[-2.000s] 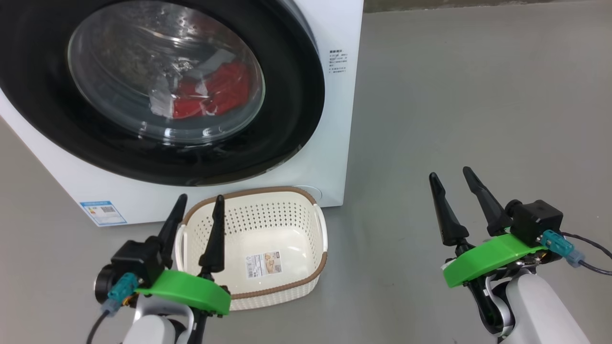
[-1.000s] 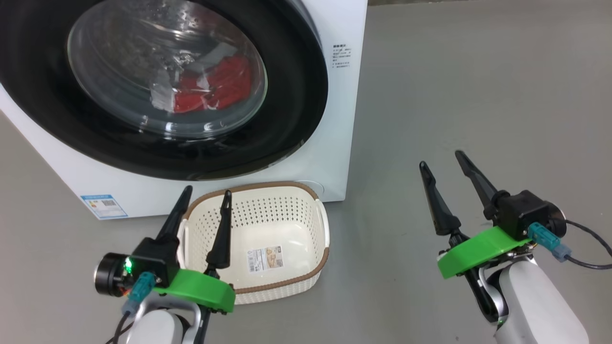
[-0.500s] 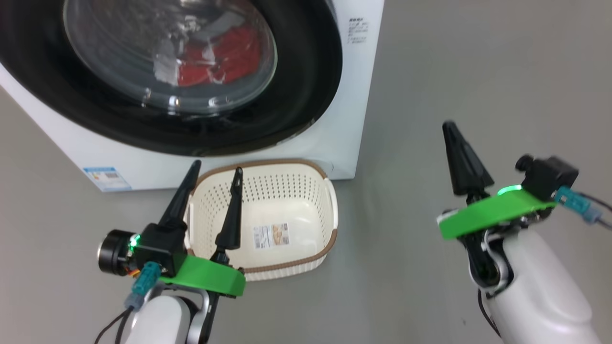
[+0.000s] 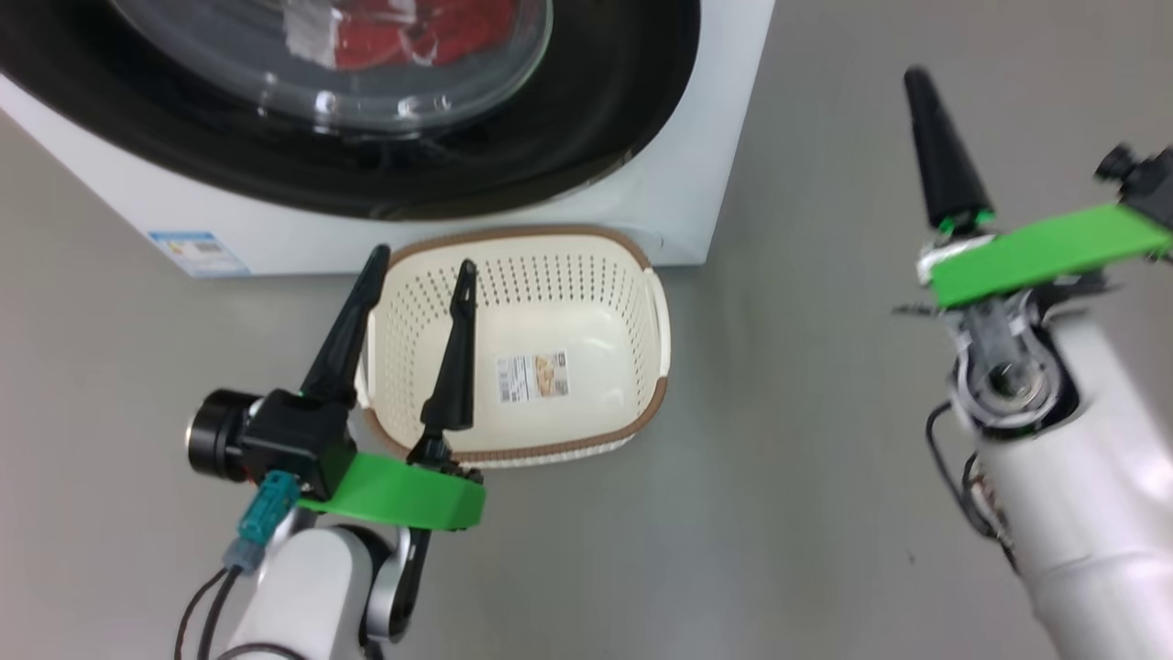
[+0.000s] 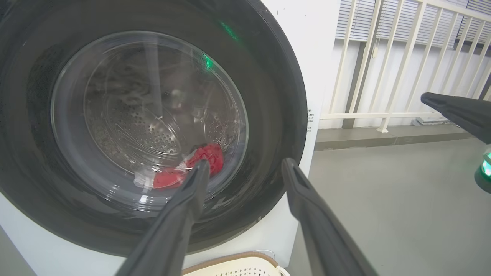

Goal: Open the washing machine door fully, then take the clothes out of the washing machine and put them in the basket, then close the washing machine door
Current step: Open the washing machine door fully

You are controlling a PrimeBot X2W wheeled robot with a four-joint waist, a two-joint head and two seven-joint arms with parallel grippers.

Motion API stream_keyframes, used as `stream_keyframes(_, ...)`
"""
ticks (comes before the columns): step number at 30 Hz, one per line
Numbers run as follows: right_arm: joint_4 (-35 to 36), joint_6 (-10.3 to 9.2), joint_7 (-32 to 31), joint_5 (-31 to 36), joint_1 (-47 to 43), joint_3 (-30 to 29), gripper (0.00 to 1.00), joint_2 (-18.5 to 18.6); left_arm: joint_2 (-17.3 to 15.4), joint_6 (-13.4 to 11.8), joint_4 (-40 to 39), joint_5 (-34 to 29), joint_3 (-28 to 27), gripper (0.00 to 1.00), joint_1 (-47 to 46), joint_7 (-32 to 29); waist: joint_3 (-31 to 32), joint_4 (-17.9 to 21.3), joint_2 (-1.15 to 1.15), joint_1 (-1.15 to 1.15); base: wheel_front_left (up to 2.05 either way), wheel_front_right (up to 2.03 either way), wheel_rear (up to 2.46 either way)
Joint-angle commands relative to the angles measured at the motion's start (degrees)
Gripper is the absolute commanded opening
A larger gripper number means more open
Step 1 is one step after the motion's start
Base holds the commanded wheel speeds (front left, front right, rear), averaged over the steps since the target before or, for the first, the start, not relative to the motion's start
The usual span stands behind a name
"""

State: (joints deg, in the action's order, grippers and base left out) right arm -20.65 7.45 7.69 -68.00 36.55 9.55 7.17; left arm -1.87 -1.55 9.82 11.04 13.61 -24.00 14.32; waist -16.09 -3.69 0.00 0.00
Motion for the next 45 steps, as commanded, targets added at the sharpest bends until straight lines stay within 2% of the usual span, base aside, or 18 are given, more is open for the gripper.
stream_keyframes(1,2.0,0.03,-0.8,-1.8,1.7,0.4,0.00,0.0,-1.0,-0.4,-1.9,0.2,-1.2,1.00,-1.8,0.7,-2.1,-0.9,0.00,0.00,0.00,0.00,0.00)
stream_keyframes(5,3.0,0.03,-5.7,-10.0,4.2,-0.7,0.00,0.7,-1.0,-0.7,-3.1,0.3,-0.5,1.00,-2.3,0.7,-4.3,-1.4,0.00,0.00,0.00,0.00,0.00)
stream_keyframes(11,2.5,0.03,-12.1,-18.9,8.5,-2.9,0.00,1.3,-1.0,-1.2,-5.3,0.3,0.4,1.00,-2.3,0.7,-7.0,-2.4,0.00,0.00,0.00,0.00,0.00)
stream_keyframes(24,-8.0,0.03,-29.2,-32.3,20.9,-4.2,0.00,2.0,-1.0,-1.7,-7.8,-0.7,1.7,1.00,-3.1,0.7,-11.7,-4.2,0.00,0.00,0.00,0.00,0.00)
stream_keyframes(29,-10.9,0.03,-33.5,-34.2,25.3,-3.6,0.00,2.8,-1.0,-1.8,-8.0,-0.9,2.4,1.00,-3.4,0.7,-12.9,-5.0,0.00,0.00,0.00,0.00,0.00)
stream_keyframes(45,-13.8,0.03,-38.0,-34.3,32.6,-2.3,0.00,4.9,-1.0,-3.0,-9.0,-2.3,4.2,1.00,-4.5,0.7,-16.9,-7.4,0.00,0.00,0.00,0.00,0.00)
